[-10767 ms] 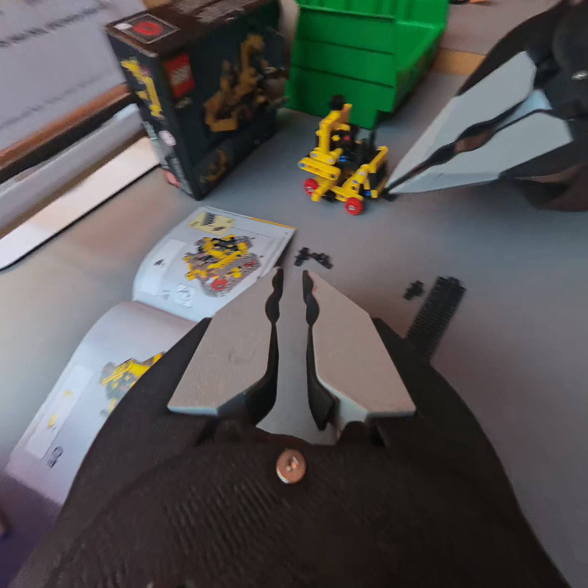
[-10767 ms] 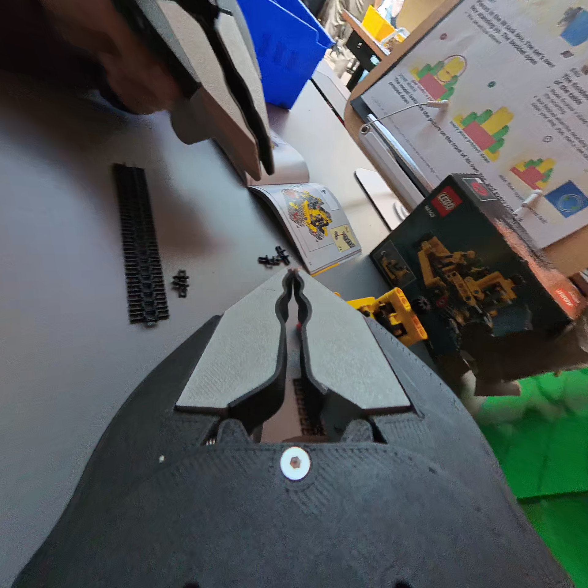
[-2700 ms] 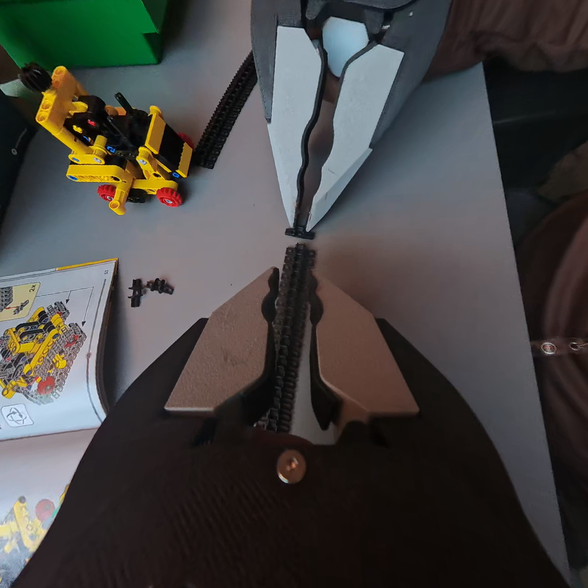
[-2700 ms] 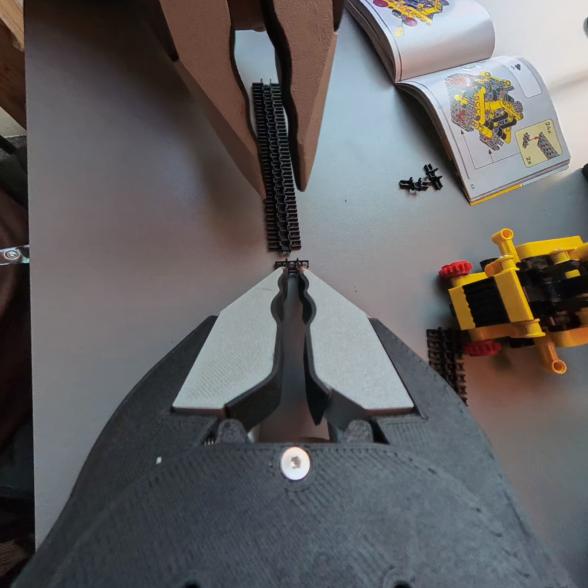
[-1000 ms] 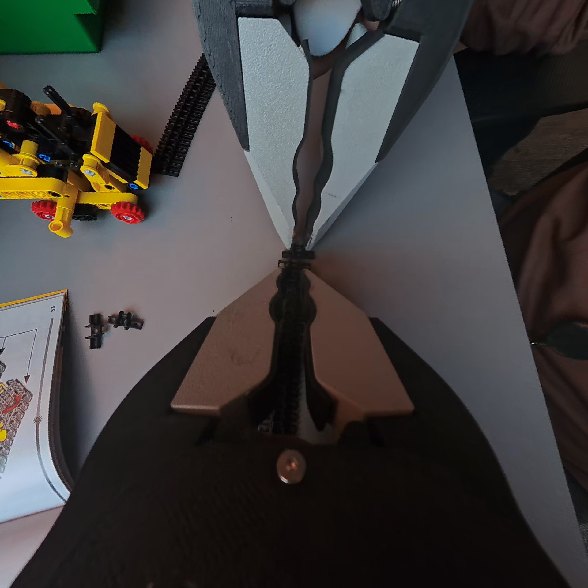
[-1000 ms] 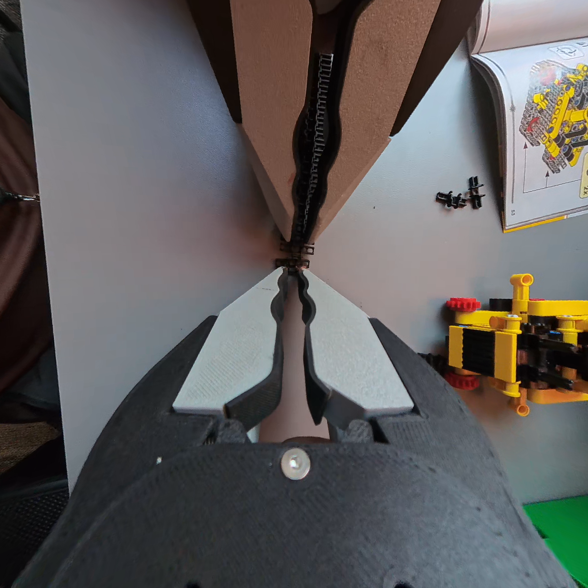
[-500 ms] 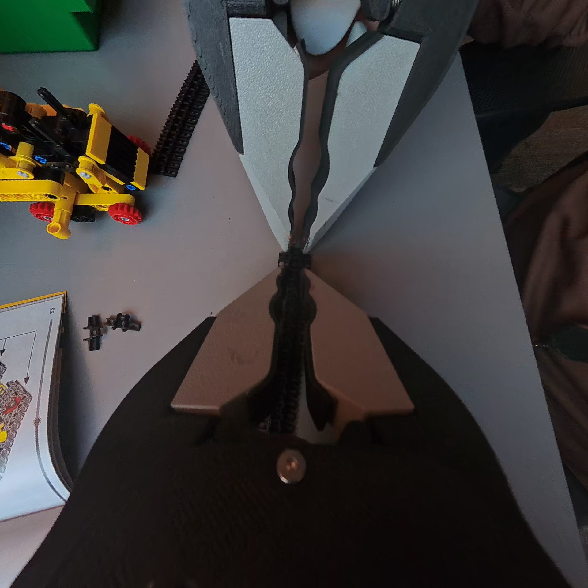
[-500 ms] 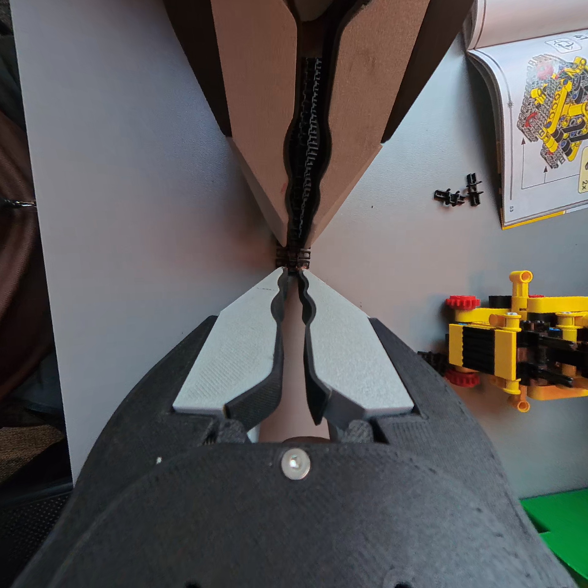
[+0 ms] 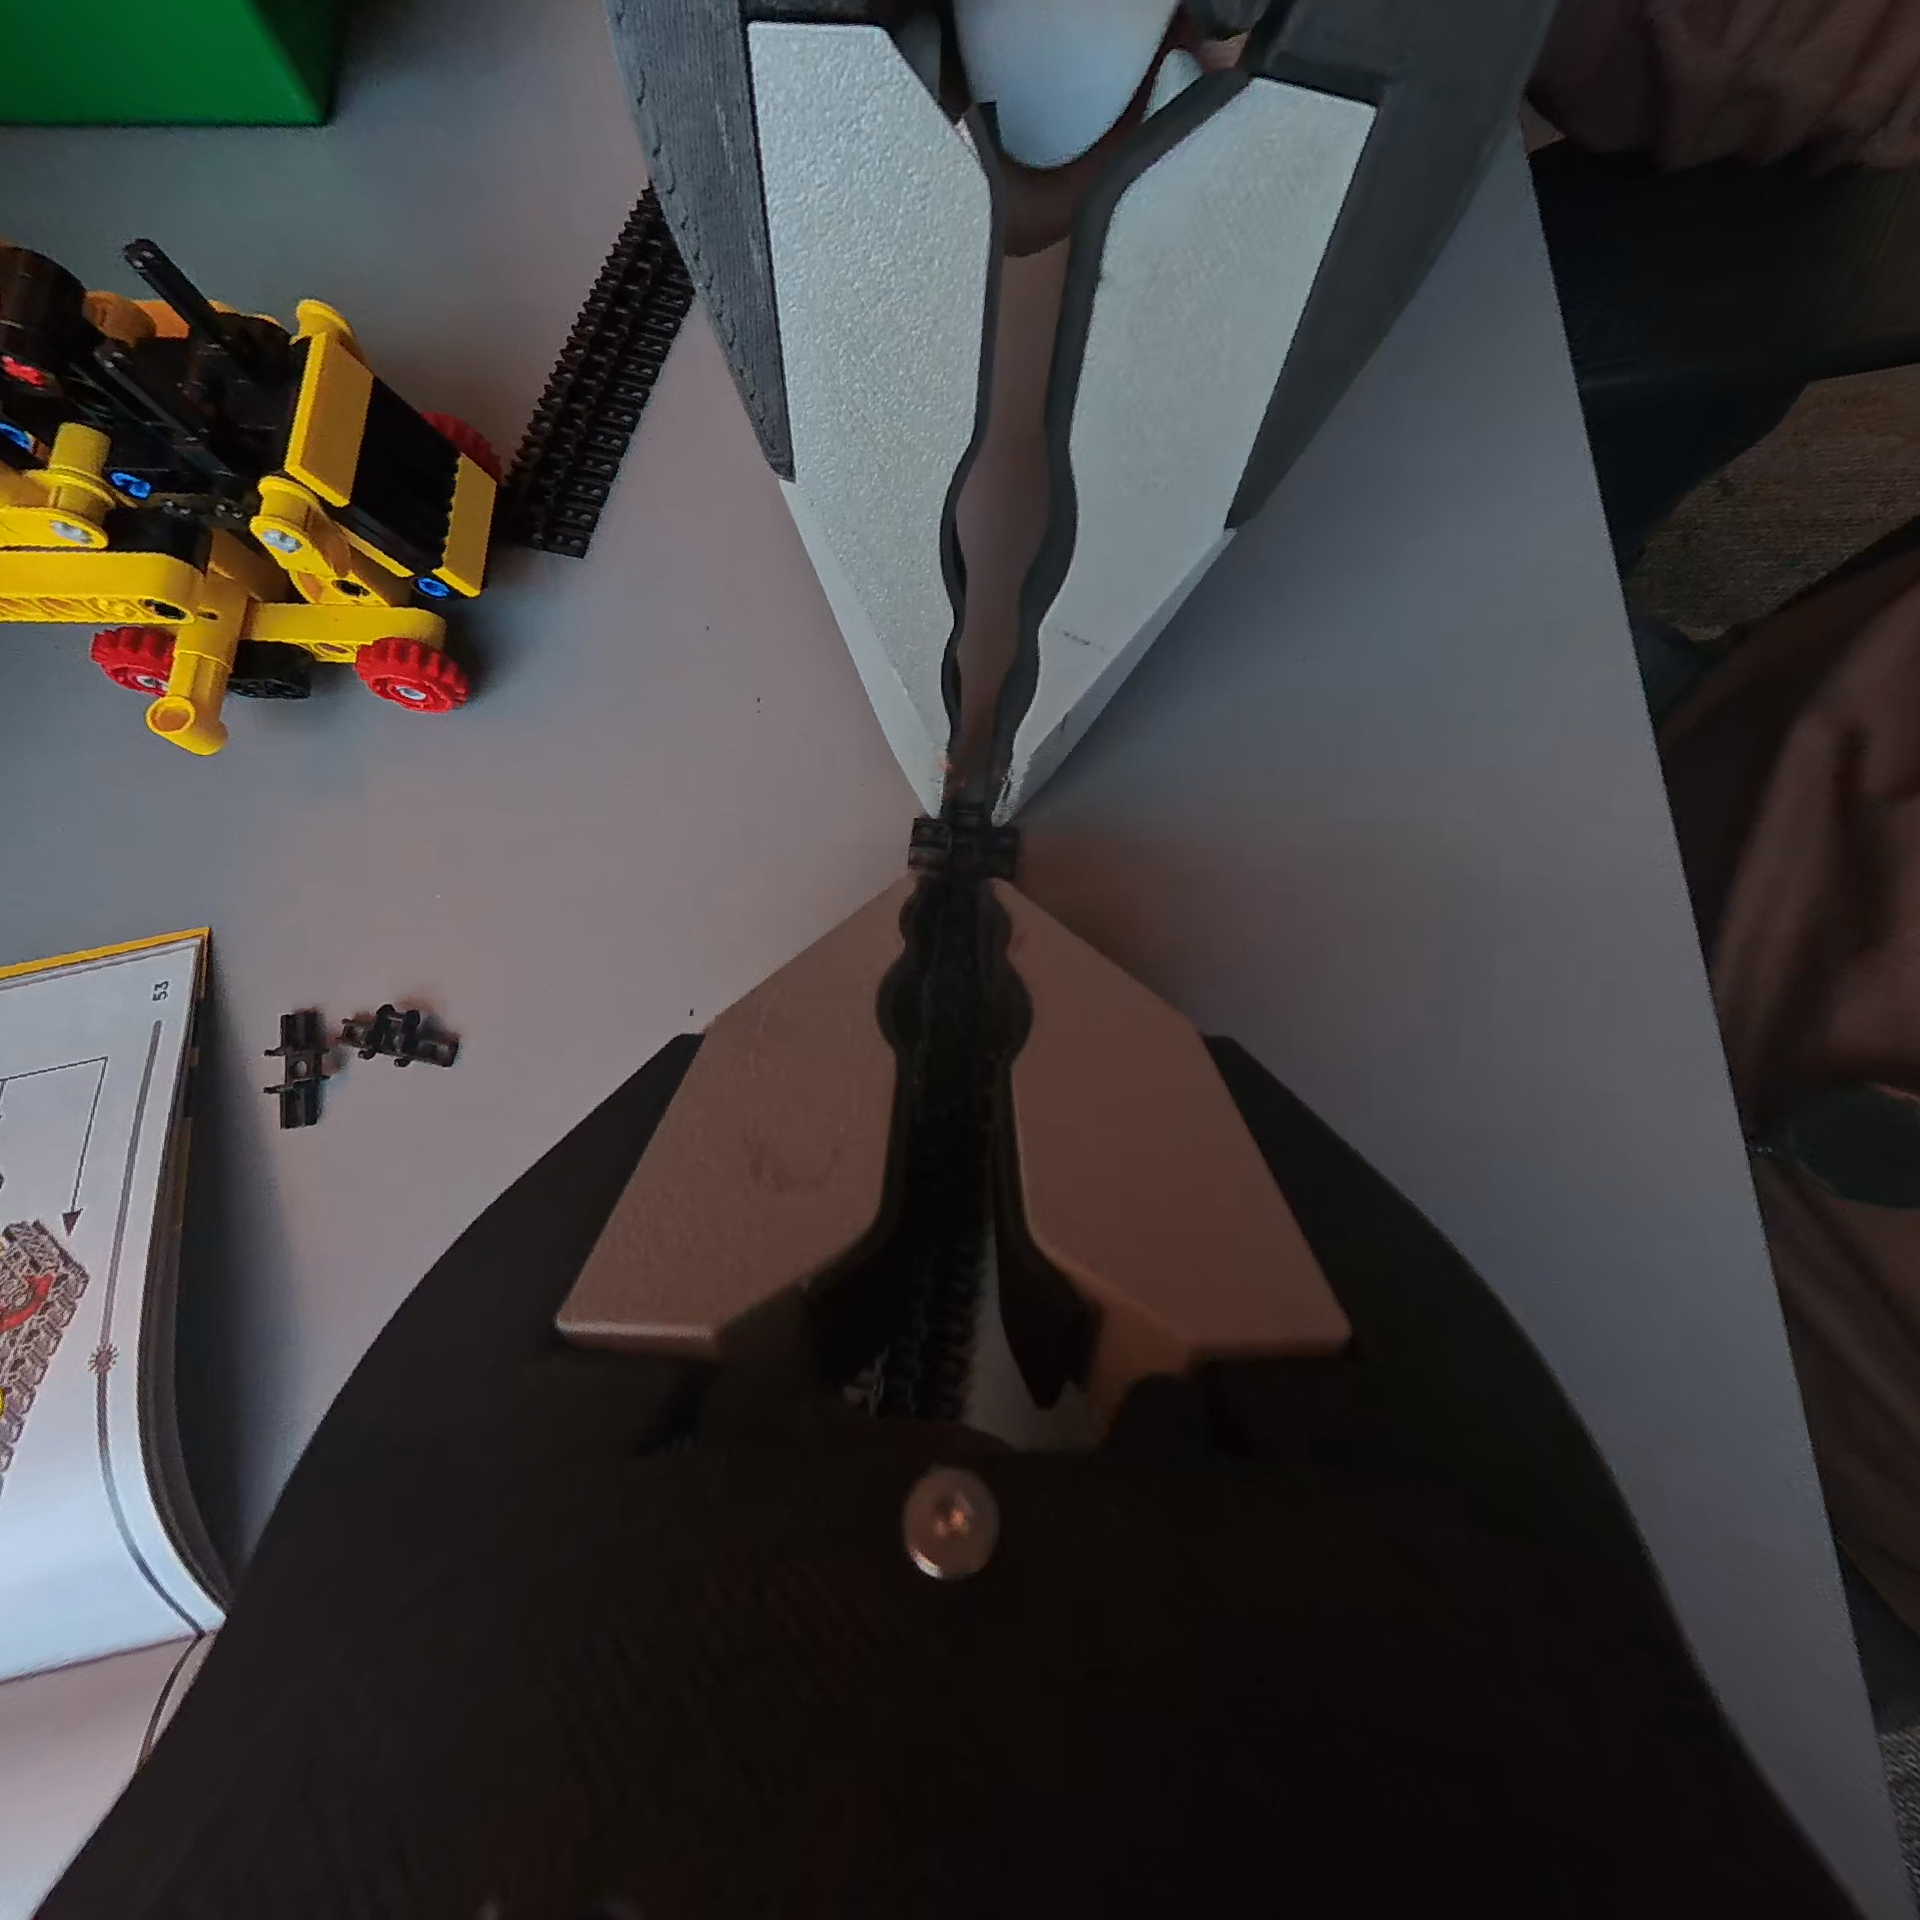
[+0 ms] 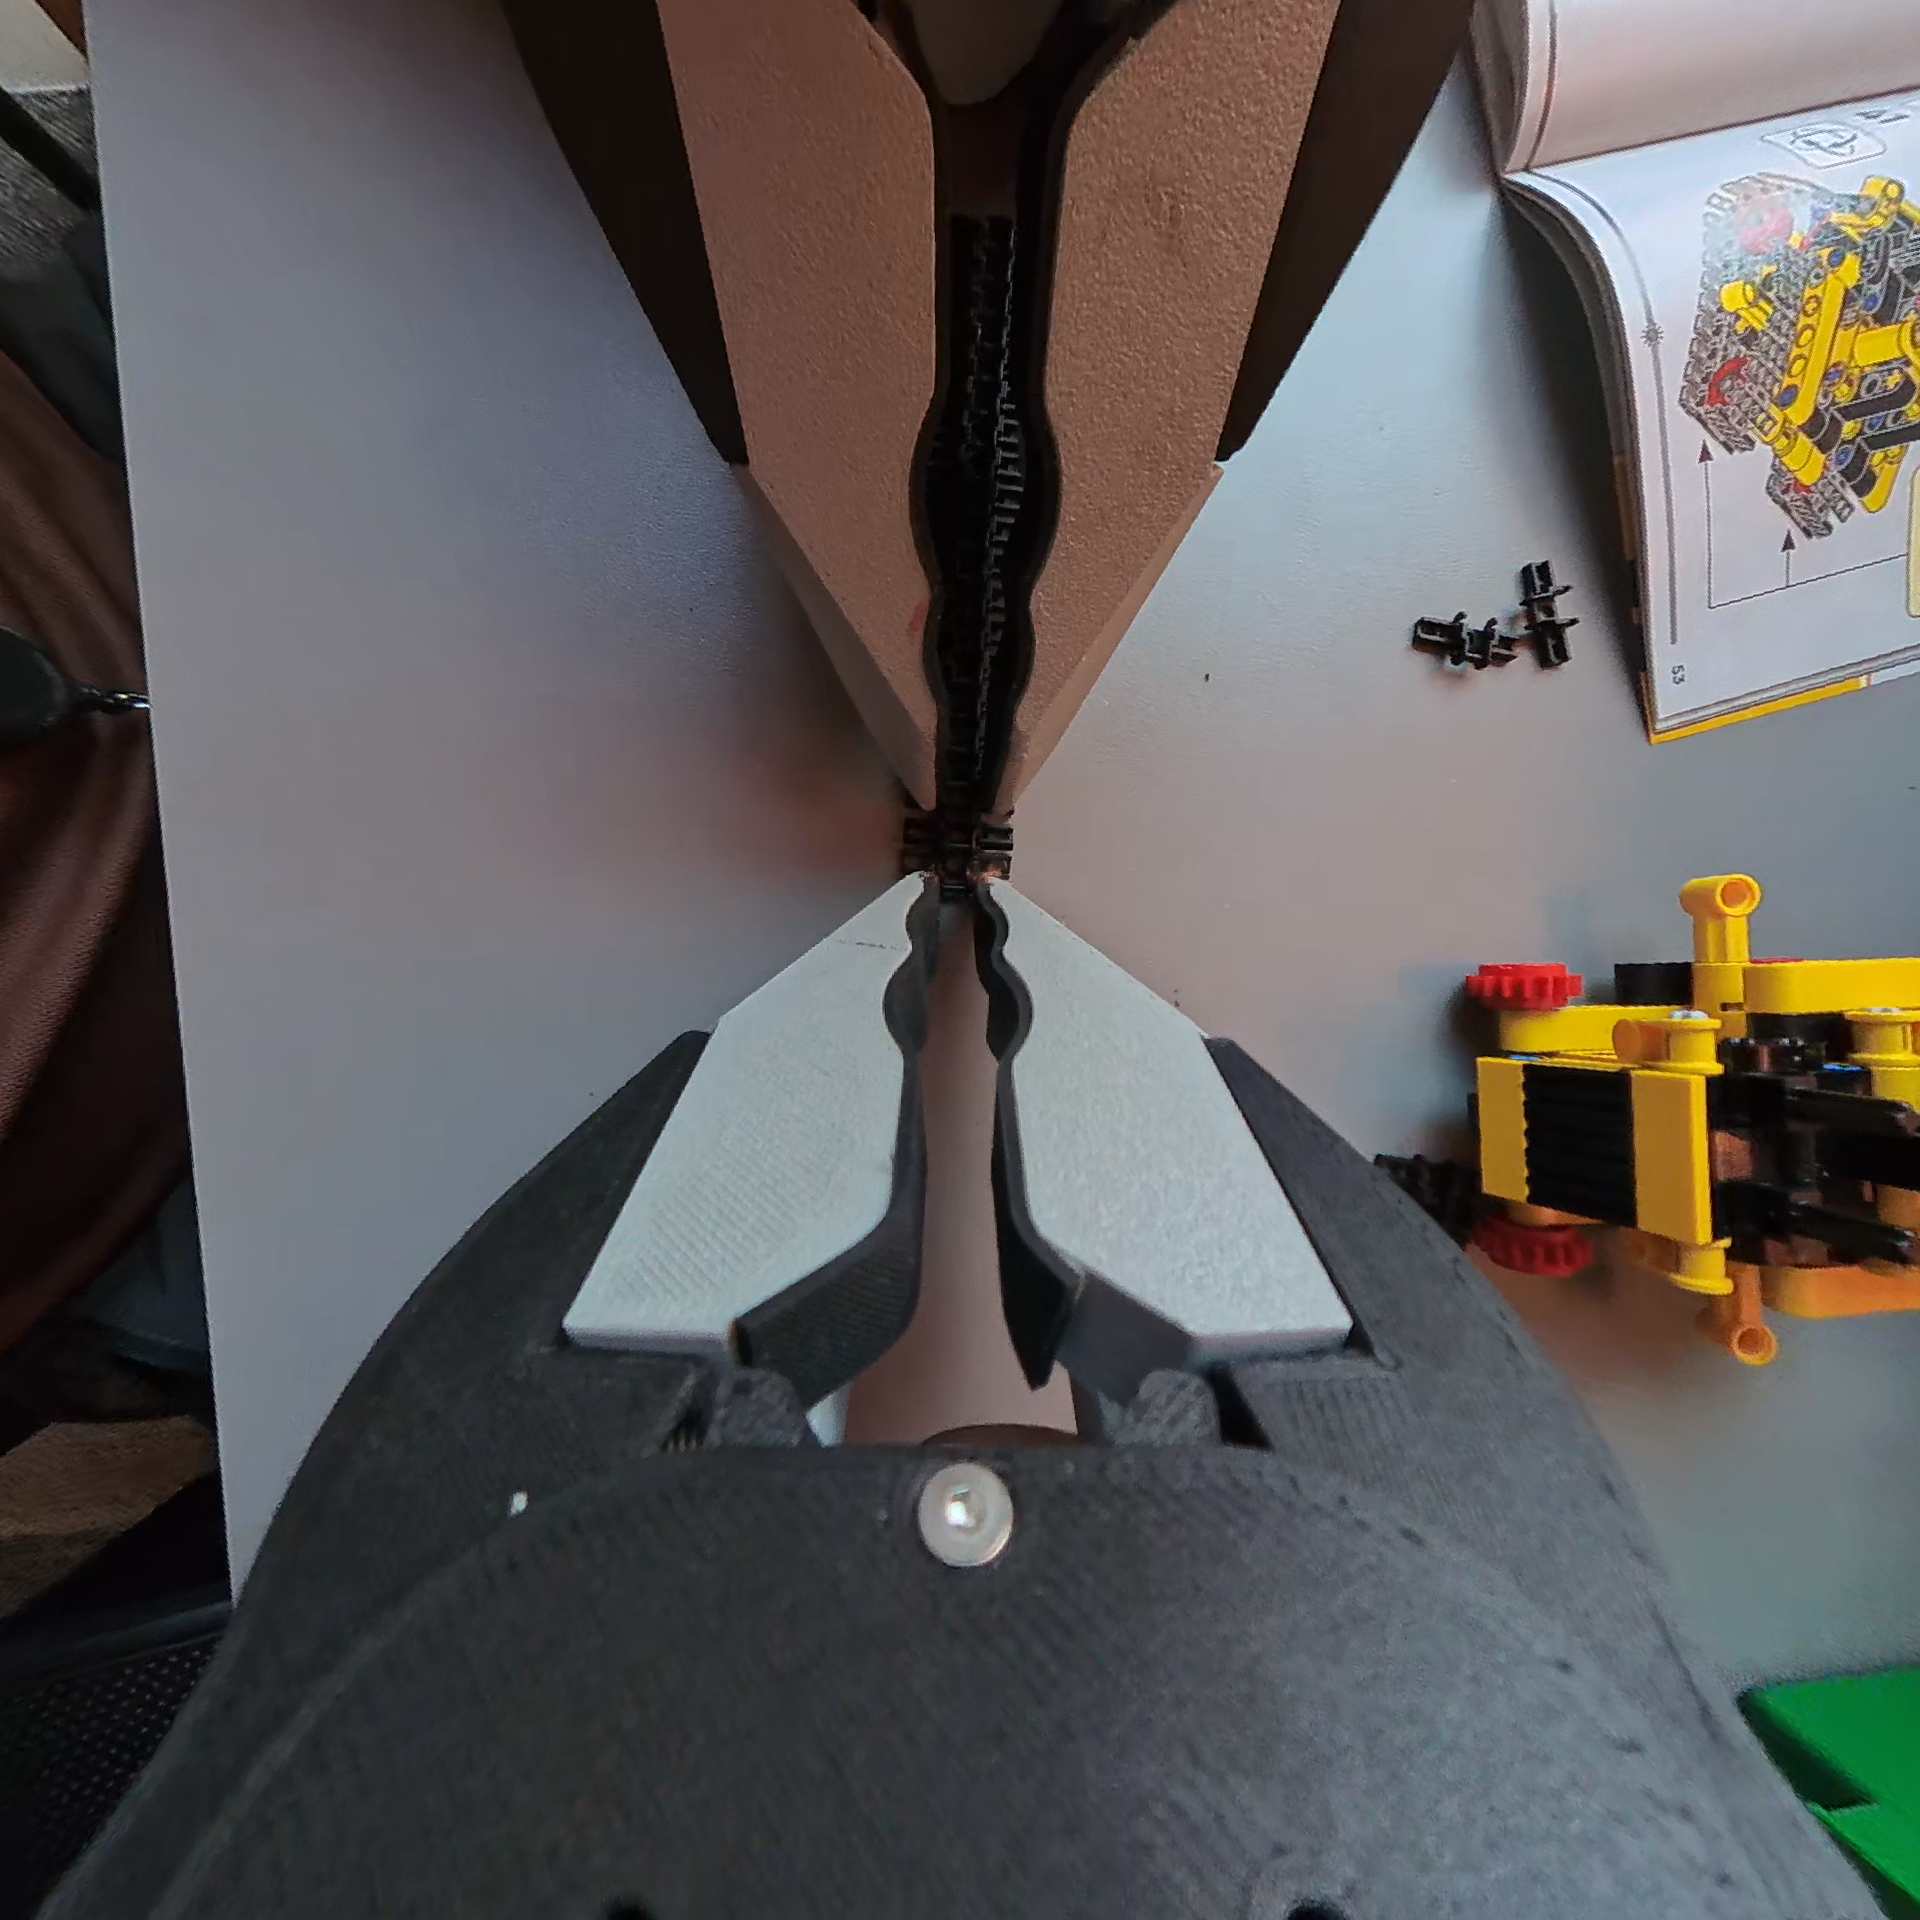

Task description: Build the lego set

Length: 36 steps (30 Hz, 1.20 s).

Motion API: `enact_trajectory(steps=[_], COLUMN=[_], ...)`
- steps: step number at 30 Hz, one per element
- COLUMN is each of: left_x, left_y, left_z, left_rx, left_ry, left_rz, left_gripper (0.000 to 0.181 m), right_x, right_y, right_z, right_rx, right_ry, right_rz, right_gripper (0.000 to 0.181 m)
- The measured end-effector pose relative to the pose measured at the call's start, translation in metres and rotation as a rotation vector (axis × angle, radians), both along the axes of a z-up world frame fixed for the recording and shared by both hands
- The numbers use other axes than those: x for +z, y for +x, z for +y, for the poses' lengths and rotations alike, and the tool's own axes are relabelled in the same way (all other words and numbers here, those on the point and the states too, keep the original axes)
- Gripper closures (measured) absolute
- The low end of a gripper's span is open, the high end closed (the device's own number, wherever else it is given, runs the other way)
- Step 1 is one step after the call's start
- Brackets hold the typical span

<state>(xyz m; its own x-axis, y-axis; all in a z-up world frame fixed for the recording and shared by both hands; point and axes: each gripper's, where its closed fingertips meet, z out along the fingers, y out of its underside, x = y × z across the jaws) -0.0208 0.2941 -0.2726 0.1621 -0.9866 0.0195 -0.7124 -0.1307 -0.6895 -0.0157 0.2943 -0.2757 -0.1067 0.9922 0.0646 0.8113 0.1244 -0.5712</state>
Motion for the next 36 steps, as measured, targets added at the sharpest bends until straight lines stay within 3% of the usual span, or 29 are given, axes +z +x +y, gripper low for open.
enact_trajectory(steps=[29, 36], left_x=[0.0043, 0.0054], left_y=[0.0040, 0.0008], left_z=[0.0014, -0.0002], left_rx=[0.009, 0.005], left_ry=[0.020, -0.002], left_rz=[-0.023, -0.023], left_gripper=[0.181, 0.173], right_x=[0.0003, 0.0003], right_y=[-0.0005, -0.0002], right_z=[-0.0002, -0.0001], right_rx=[0.005, 0.005], right_ry=[-0.003, -0.001], right_rz=[0.015, 0.011], right_gripper=[0.178, 0.178])
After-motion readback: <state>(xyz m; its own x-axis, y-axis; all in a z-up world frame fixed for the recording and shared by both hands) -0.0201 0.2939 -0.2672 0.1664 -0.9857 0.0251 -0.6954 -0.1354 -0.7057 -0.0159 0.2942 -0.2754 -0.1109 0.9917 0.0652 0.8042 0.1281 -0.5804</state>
